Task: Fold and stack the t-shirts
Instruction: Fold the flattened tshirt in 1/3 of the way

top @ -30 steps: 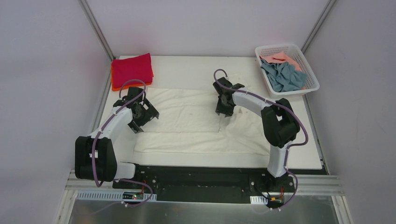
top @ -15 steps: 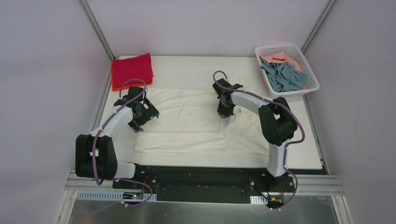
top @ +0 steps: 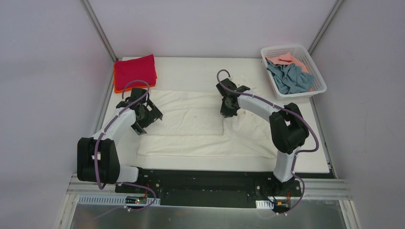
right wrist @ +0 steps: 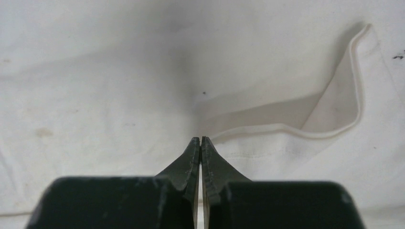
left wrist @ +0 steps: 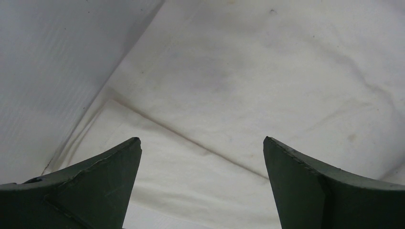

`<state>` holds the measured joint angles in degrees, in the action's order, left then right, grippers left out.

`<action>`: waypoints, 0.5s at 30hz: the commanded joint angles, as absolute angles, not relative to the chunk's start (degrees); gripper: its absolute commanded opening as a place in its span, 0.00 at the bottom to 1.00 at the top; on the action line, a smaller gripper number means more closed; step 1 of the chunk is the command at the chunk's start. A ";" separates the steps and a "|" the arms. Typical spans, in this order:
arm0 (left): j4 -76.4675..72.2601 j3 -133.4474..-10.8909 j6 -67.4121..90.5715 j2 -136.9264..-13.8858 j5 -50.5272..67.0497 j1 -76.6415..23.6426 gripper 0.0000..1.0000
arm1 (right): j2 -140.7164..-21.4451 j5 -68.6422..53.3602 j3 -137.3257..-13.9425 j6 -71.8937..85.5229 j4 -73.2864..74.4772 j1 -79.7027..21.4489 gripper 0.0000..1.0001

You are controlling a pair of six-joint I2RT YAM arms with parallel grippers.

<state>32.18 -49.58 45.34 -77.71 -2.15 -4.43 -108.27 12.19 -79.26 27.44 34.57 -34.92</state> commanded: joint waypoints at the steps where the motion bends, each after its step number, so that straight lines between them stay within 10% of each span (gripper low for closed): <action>1: 32.43 -52.16 43.93 -77.86 -3.85 -4.13 0.99 | -106.77 10.82 -80.41 26.11 33.20 -35.74 0.03; 10: 32.43 -53.83 43.52 -78.50 -3.62 -4.13 0.99 | -110.71 4.67 -82.79 24.56 30.58 -36.12 0.07; 15: 32.43 -56.22 42.73 -80.17 -3.45 -4.14 0.99 | -110.94 6.61 -84.87 24.13 33.12 -36.12 0.34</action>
<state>32.14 -52.53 44.53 -78.81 -2.15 -4.43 -111.50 5.89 -81.45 25.34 32.36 -35.79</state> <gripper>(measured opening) 0.990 0.273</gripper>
